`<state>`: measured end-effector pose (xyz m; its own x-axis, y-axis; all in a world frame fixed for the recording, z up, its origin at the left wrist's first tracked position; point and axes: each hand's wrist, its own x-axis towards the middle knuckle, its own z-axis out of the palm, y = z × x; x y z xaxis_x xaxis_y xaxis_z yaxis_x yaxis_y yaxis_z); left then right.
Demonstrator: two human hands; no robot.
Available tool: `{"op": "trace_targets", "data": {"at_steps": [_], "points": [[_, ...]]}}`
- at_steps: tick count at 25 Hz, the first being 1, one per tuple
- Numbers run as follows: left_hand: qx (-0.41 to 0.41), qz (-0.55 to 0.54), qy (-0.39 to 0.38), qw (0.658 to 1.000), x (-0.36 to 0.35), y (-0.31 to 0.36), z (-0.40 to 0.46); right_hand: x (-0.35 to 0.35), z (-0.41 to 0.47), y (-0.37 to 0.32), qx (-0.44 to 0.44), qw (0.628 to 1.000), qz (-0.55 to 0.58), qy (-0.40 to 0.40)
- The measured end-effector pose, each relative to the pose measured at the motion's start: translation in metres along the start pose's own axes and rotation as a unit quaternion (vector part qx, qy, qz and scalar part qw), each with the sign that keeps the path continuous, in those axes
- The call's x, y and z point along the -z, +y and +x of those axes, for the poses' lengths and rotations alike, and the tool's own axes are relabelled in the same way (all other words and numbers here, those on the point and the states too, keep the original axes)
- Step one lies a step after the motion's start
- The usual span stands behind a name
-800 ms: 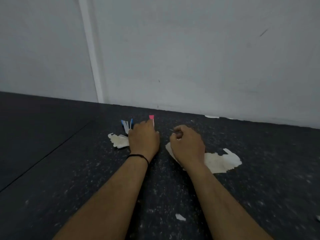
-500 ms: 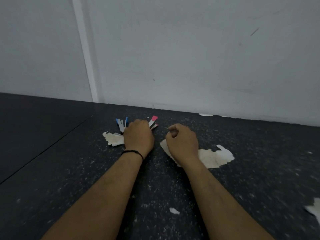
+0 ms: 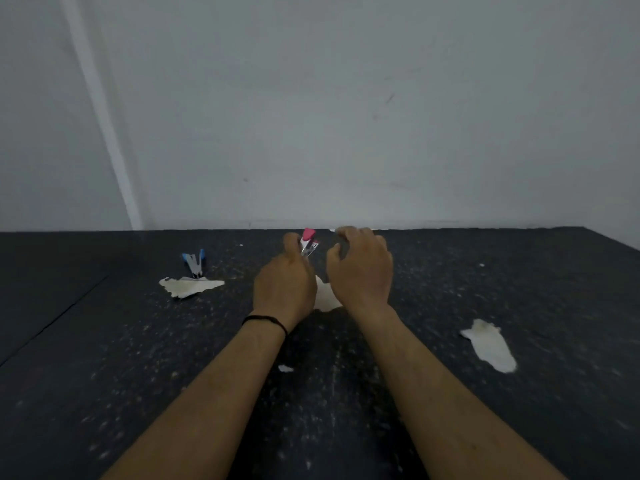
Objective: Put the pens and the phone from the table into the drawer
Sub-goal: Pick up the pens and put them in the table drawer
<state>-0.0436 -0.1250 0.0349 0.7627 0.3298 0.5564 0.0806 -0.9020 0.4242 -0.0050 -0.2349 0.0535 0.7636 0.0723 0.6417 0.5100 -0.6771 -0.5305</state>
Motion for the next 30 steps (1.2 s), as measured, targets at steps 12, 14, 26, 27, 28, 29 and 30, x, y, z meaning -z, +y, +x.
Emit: {"op": "trace_targets", "data": {"at_steps": [12, 14, 26, 27, 28, 29, 30], "points": [[-0.153, -0.118, -0.16, 0.968, -0.039, 0.224, -0.122, 0.217, -0.091, 0.132, -0.135, 0.971, -0.094, 0.176], [-0.214, -0.128, -0.187, 0.95, -0.051, 0.263, -0.143, 0.247, -0.101, 0.156, -0.167, 0.959, -0.102, 0.203], [-0.321, -0.132, -0.238, 0.907, -0.126, 0.413, -0.216, 0.341, -0.194, 0.307, -0.462, 0.834, -0.055, 0.296], [-0.335, -0.12, -0.234, 0.905, -0.129, 0.418, -0.218, 0.339, -0.198, 0.313, -0.484, 0.826, -0.044, 0.285], [-0.349, -0.112, -0.229, 0.902, -0.134, 0.424, -0.22, 0.337, -0.2, 0.321, -0.5, 0.821, -0.034, 0.273], [-0.361, -0.105, -0.227, 0.899, -0.139, 0.429, -0.221, 0.335, -0.201, 0.329, -0.51, 0.82, -0.025, 0.26], [-0.372, -0.099, -0.22, 0.896, -0.144, 0.43, -0.221, 0.332, -0.201, 0.337, -0.515, 0.821, -0.014, 0.247]]}}
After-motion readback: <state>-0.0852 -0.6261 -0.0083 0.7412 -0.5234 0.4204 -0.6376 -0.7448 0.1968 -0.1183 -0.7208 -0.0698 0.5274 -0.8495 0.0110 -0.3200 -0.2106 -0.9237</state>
